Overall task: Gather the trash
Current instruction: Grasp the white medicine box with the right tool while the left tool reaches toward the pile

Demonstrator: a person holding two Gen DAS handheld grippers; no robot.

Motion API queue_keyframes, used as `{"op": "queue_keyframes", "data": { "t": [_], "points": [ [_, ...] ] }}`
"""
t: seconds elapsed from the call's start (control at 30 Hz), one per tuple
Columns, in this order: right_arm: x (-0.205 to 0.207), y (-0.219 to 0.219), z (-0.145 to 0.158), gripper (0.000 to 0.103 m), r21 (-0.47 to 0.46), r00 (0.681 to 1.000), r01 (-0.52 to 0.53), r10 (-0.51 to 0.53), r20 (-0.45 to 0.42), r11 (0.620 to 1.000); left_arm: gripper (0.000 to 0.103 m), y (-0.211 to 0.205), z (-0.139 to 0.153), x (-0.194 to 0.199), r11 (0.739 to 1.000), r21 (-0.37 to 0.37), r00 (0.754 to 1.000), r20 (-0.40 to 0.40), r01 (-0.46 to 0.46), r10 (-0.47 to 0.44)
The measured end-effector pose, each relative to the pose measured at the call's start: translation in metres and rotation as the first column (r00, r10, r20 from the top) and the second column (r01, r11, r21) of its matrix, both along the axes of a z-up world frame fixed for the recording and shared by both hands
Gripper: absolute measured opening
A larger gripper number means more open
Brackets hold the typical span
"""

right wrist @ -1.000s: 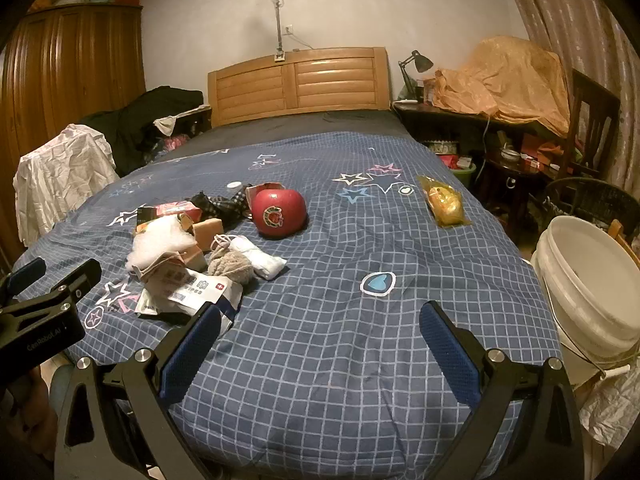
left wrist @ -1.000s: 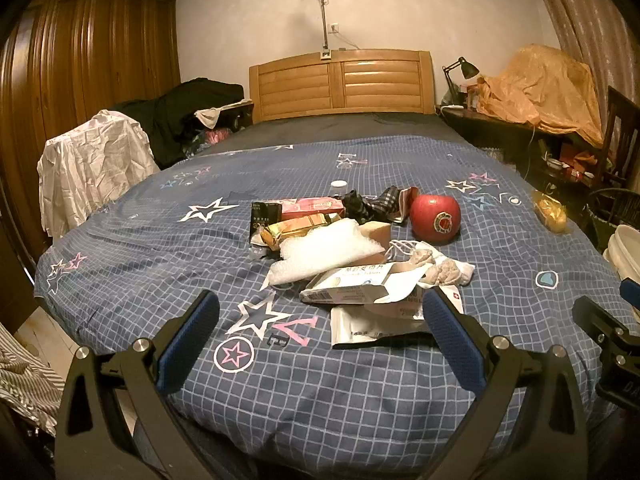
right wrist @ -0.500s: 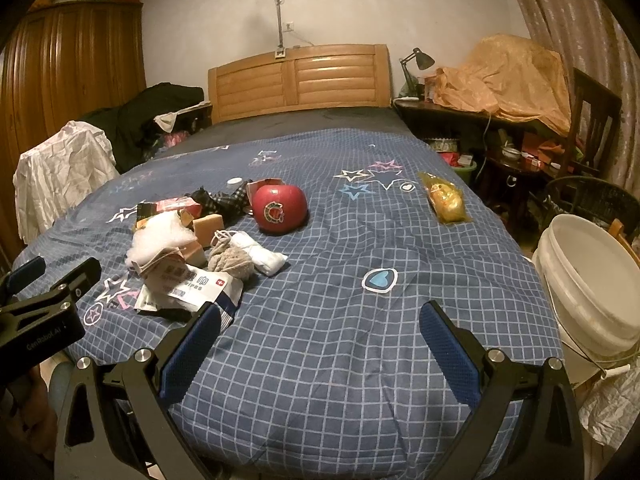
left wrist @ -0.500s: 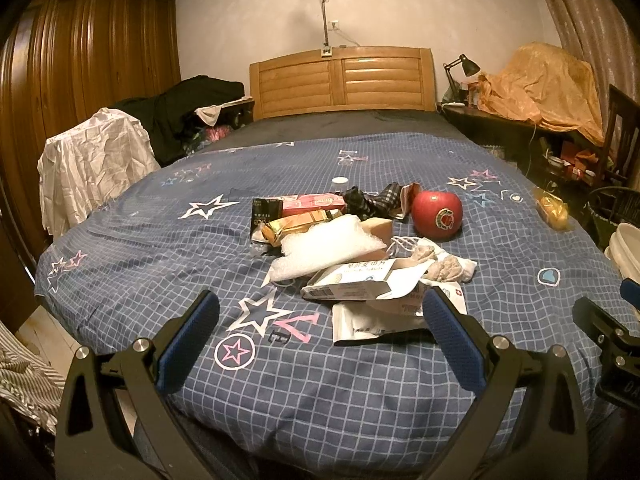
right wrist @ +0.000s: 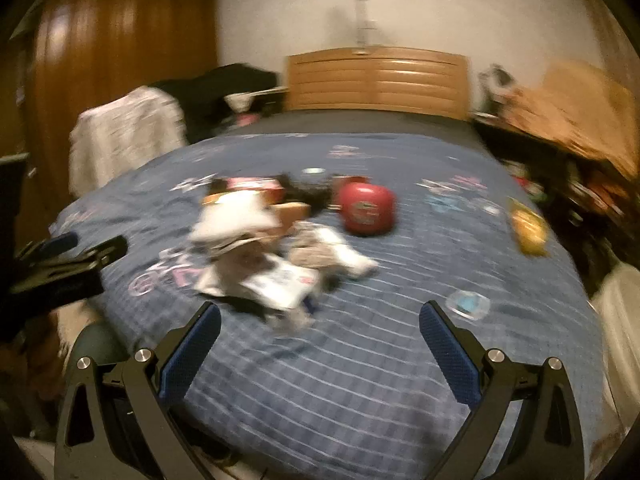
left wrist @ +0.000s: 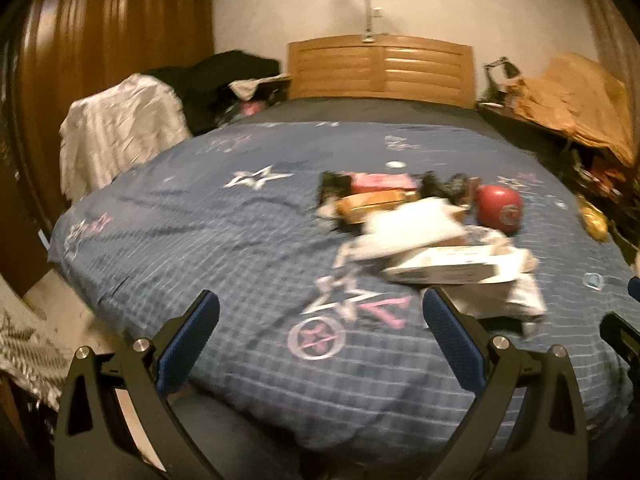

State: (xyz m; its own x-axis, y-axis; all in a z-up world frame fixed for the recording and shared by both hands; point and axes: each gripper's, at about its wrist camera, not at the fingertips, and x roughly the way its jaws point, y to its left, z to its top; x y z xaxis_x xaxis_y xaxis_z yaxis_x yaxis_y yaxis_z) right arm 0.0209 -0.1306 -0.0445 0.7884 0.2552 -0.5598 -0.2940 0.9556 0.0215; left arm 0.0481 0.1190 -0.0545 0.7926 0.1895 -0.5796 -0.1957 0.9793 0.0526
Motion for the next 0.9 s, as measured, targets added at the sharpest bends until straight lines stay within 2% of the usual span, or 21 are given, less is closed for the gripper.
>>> {"op": "queue_keyframes", "data": {
  "t": [0.13, 0.23, 0.33, 0.5, 0.57, 0.7, 0.8, 0.9],
  "points": [
    [0.013, 0.038, 0.003, 0.099, -0.016, 0.987, -0.160, 0.160, 0.003, 0.987, 0.098, 0.022, -0.006, 0.003, 0.998, -0.037, 0.998, -0.026, -0.056, 0.055],
    [0.031, 0.075, 0.014, 0.099, -0.080, 0.960, -0.280, 0.280, -0.010, 0.957, 0.098, 0.025, -0.010, 0.005, 0.997, -0.047, 0.997, -0.039, -0.062, 0.061],
    [0.055, 0.100, 0.021, 0.099, -0.123, 0.939, -0.342, 0.336, -0.068, 0.932, 0.098, 0.027, -0.016, 0.007, 0.996, -0.064, 0.997, -0.060, -0.060, 0.056],
    [0.113, 0.122, 0.008, 0.098, -0.136, 0.903, -0.388, 0.347, -0.254, 0.912, 0.098, 0.034, -0.026, 0.009, 0.994, -0.087, 0.995, -0.080, -0.067, 0.060],
    [0.130, 0.127, -0.003, 0.093, -0.138, 0.890, -0.385, 0.327, -0.318, 0.913, 0.098, 0.041, -0.028, 0.010, 0.992, -0.101, 0.994, -0.085, -0.081, 0.073],
    [0.148, 0.131, -0.020, 0.061, -0.119, 0.847, -0.402, 0.319, -0.425, 0.908, 0.098, 0.051, -0.036, 0.013, 0.986, -0.129, 0.989, -0.111, -0.107, 0.093],
    [0.150, 0.133, -0.029, 0.059, -0.125, 0.832, -0.406, 0.310, -0.461, 0.905, 0.098, 0.055, -0.038, 0.013, 0.984, -0.137, 0.989, -0.117, -0.110, 0.095],
    [0.146, 0.134, -0.025, 0.055, -0.139, 0.839, -0.413, 0.317, -0.443, 0.900, 0.098, 0.056, -0.038, 0.013, 0.984, -0.140, 0.988, -0.118, -0.112, 0.096]
  ]
}}
